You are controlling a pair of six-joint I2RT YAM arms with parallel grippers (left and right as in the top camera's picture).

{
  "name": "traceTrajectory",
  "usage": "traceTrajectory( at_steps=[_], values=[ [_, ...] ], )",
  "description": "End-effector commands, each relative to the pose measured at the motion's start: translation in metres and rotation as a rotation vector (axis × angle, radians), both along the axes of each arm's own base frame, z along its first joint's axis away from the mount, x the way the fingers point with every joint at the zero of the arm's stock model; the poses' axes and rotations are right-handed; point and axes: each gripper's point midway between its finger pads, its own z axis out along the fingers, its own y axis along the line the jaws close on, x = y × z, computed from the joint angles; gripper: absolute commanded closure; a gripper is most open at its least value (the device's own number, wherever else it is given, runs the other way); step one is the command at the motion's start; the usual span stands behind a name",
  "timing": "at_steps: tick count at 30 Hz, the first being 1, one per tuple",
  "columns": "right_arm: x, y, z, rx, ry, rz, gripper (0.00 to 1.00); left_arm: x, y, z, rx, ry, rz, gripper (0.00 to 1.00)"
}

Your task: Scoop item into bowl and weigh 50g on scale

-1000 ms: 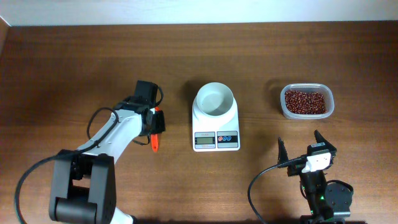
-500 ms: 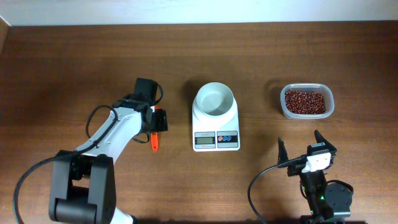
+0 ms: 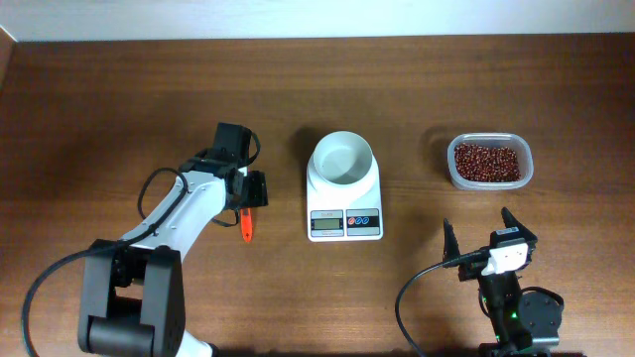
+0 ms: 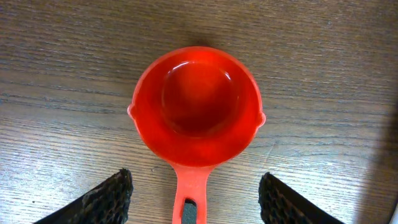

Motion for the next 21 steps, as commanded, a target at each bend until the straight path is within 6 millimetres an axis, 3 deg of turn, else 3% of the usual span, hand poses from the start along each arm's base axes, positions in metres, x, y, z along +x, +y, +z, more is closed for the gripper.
traceTrajectory(
  at_steps=[1,17,18,19,20,21],
  values=[
    [-0.0001,0.0002,-0.0024,-0.001,0.004,-0.001,0.01,-0.0012,0.0000,0.0039,0.001,-0.013,-0.002,0.32],
    [-0.0001,0.0002,-0.0024,-0.001,0.004,-0.001,0.01,0.0021,-0.0006,0.0049,-0.001,-0.028,-0.003,0.31],
    [-0.0001,0.0002,-0.0024,-0.001,0.004,-0.001,0.01,0.0024,-0.0004,0.0050,0.000,-0.029,-0.002,0.29],
    [-0.0001,0.0002,-0.0024,-0.001,0.004,-0.001,0.01,0.0023,-0.0004,0.0050,-0.001,-0.028,-0.002,0.18],
    [-0.0001,0.0002,-0.0024,-0.001,0.004,-0.001,0.01,0.0010,-0.0003,0.0046,0.000,-0.023,-0.002,0.01],
    [-0.0001,0.0002,-0.0024,-0.001,0.004,-0.001,0.01,0.0006,0.0000,0.0045,0.001,-0.021,-0.002,0.01]
  ],
)
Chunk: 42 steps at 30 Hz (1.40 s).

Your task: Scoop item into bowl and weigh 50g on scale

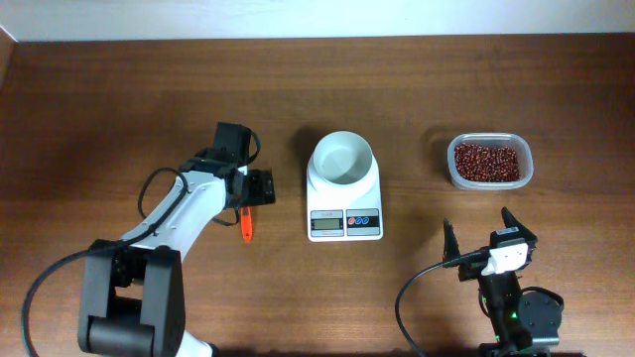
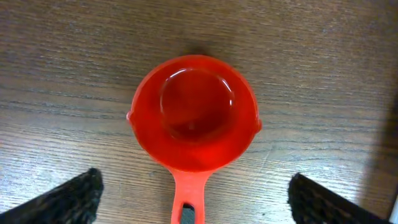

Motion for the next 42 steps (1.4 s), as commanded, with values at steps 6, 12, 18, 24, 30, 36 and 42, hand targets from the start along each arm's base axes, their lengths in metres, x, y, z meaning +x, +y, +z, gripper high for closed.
traceTrajectory(
  at_steps=[6,12,18,24,30,36,42],
  values=[
    [0.000,0.000,-0.002,-0.001,0.004,-0.001,0.01,-0.003,0.001,0.004,0.003,-0.007,-0.001,0.01],
    [0.000,0.000,-0.002,-0.001,0.004,-0.001,0.01,-0.003,0.001,0.004,0.003,-0.007,-0.001,0.01],
    [0.000,0.000,-0.002,-0.001,0.004,-0.001,0.01,-0.003,0.001,0.004,0.003,-0.007,-0.001,0.01],
    [0.000,0.000,-0.002,-0.001,0.004,-0.001,0.01,-0.003,0.001,0.004,0.003,-0.007,-0.001,0.01],
    [0.000,0.000,-0.002,-0.001,0.004,-0.001,0.01,-0.002,0.000,0.004,0.002,-0.011,-0.001,0.01],
    [0.000,0.000,-0.002,-0.001,0.004,-0.001,0.01,-0.021,-0.027,0.036,-0.172,0.018,-0.048,0.78],
    [0.000,0.000,-0.002,-0.001,0.004,-0.001,0.01,-0.041,-0.010,0.027,-0.090,0.039,-0.024,0.47]
  ],
)
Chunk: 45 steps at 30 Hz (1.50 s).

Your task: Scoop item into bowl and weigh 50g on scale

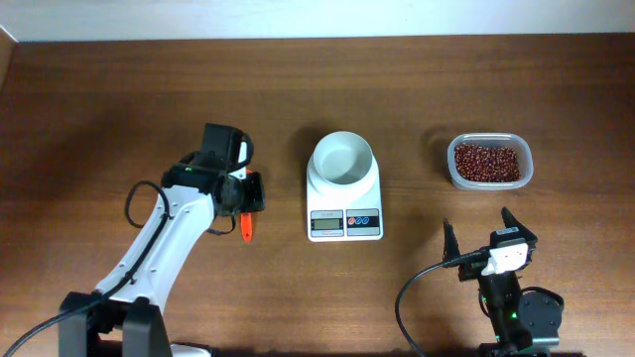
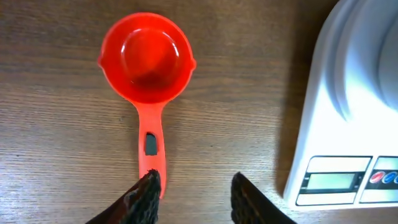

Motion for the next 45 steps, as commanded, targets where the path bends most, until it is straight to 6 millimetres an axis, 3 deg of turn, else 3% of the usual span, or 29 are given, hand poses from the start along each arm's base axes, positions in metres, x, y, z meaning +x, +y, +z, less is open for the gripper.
traceTrajectory(
  at_steps=[1,5,13,20,22,26,28,32,37,39,42,45],
  values=[
    [0.000,0.000,-0.002,-0.001,0.004,-0.001,0.01,-0.017,0.015,-0.025,0.074,0.059,0.020,0.41],
    [0.000,0.000,-0.002,-0.001,0.004,-0.001,0.01,-0.004,0.016,-0.046,0.076,-0.025,0.027,0.52],
    [0.000,0.000,-0.002,-0.001,0.004,-0.001,0.01,0.003,0.020,-0.078,0.110,0.003,0.035,0.57],
    [0.000,0.000,-0.002,-0.001,0.004,-0.001,0.01,0.007,0.025,-0.077,0.139,-0.013,0.046,0.69],
    [0.000,0.000,-0.002,-0.001,0.004,-0.001,0.01,0.007,0.024,-0.077,0.134,-0.012,0.044,0.77],
    [0.000,0.000,-0.002,-0.001,0.004,-0.001,0.01,0.010,0.023,-0.074,0.126,-0.022,0.044,0.80],
    [0.000,0.000,-0.002,-0.001,0.004,-0.001,0.01,0.017,0.019,-0.066,0.106,-0.040,0.039,0.79],
    [0.000,0.000,-0.002,-0.001,0.004,-0.001,0.01,0.028,0.003,-0.027,0.003,-0.068,0.068,0.81],
    [0.000,0.000,-0.002,-0.001,0.004,-0.001,0.01,0.030,-0.057,0.015,-0.414,-0.058,0.047,0.81],
    [0.000,0.000,-0.002,-0.001,0.004,-0.001,0.01,0.029,-0.071,0.027,-0.534,-0.054,0.002,0.83],
    [0.000,0.002,-0.002,0.000,0.003,0.009,0.01,0.023,-0.085,0.039,-0.695,0.041,0.088,0.86],
    [-0.011,0.039,0.003,0.012,-0.015,0.232,0.01,0.013,-0.102,0.055,-0.818,0.086,0.035,0.86]
  ],
)
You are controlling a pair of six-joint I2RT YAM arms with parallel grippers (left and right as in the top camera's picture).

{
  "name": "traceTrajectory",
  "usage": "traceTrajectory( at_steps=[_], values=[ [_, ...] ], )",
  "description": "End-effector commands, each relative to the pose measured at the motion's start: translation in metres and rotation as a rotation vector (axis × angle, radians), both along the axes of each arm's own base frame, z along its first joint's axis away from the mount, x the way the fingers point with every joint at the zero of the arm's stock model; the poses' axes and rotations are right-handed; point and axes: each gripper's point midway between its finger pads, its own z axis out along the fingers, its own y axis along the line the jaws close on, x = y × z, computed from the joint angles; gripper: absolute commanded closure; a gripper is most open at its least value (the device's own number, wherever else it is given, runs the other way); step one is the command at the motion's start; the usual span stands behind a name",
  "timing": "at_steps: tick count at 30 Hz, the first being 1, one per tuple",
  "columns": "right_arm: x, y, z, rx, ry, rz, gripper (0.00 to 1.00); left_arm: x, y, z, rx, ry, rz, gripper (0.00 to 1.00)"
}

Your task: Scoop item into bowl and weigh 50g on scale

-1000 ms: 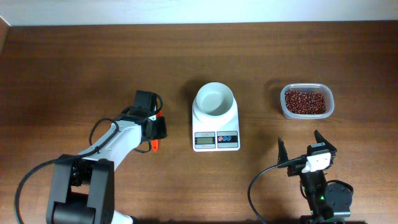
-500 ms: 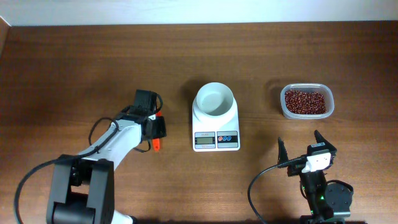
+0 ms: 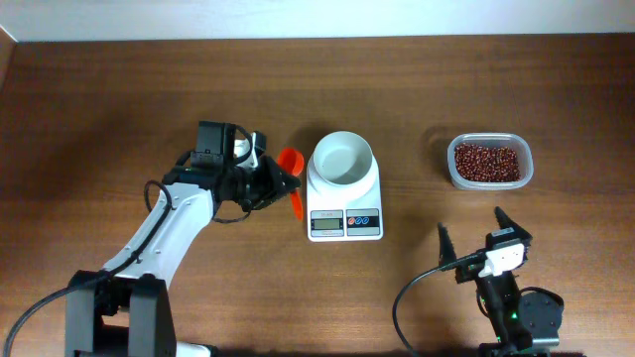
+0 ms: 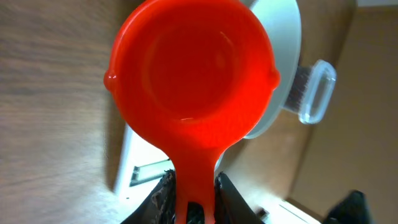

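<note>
My left gripper (image 3: 276, 184) is shut on the handle of the red scoop (image 4: 193, 81), holding it off the table just left of the white scale (image 3: 344, 210). The scoop's cup (image 3: 290, 160) is empty and points toward the white bowl (image 3: 343, 157) standing on the scale. A clear tub of red beans (image 3: 487, 162) sits at the right. My right gripper (image 3: 471, 234) rests open near the front right, with nothing between its fingers.
The scale's display and buttons (image 3: 344, 222) face the front edge. A cable loops from the right arm's base (image 3: 521, 312) at the bottom right. Bare wooden table (image 3: 99, 109) lies to the far left and behind the scale.
The left gripper, then nearly shut round the handle of the scoop on the table, is now shut on it and holds it raised and turned toward the scale. The right arm has barely shifted.
The scoop lay on the table left of the scale with my left gripper open over its cup. The jaws then stood wider. Later the gripper sat back over the handle, jaws narrowed. Now it grips the handle and the scoop is off the table beside the bowl.
</note>
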Motion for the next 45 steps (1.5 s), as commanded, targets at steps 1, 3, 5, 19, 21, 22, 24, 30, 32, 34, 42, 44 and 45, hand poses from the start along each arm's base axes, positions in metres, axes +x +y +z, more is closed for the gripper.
traceTrajectory(
  at_steps=[1,3,5,19,21,22,24,30,32,34,42,44,45],
  values=[
    [-0.011,0.033,0.009,0.007,-0.042,0.200,0.01,-0.006,-0.023,0.039,-0.228,0.059,-0.018,0.89],
    [-0.012,0.028,0.032,0.160,-0.054,0.171,0.01,-0.004,-0.024,0.041,-0.263,0.128,0.043,0.97],
    [-0.016,0.028,0.059,0.257,-0.048,0.174,0.01,0.001,-0.030,0.055,-0.323,0.095,0.025,0.97],
    [0.028,0.123,0.090,0.565,0.931,0.654,0.15,0.025,-0.025,0.106,-0.430,0.105,0.258,1.00],
    [0.034,0.137,0.063,0.514,1.015,0.549,0.26,0.028,-0.020,0.100,-0.403,0.108,0.295,1.00],
    [0.036,0.143,0.056,0.481,1.024,0.484,0.27,0.029,-0.017,0.096,-0.387,0.122,0.321,1.00],
    [0.038,0.158,0.061,0.443,0.999,0.435,0.22,0.023,-0.021,0.087,-0.396,0.247,0.405,1.00],
    [0.050,0.206,0.105,0.406,0.756,0.539,0.26,0.010,-0.051,0.092,-0.445,0.357,0.397,1.00],
    [0.054,0.202,0.092,0.368,0.759,0.444,0.28,0.008,-0.053,0.094,-0.455,0.371,0.385,1.00],
    [0.052,0.207,0.087,0.325,0.744,0.394,0.30,0.002,-0.058,0.097,-0.475,0.389,0.348,1.00],
    [0.067,0.219,0.051,0.328,0.785,0.219,0.34,0.001,-0.060,0.098,-0.474,0.386,0.341,1.00],
    [0.074,0.225,0.046,0.333,0.778,0.222,0.37,-0.003,-0.067,0.098,-0.469,0.391,0.321,1.00],
    [0.077,0.227,0.041,0.328,0.785,0.219,0.39,-0.006,-0.071,0.098,-0.467,0.393,0.310,1.00]
  ],
)
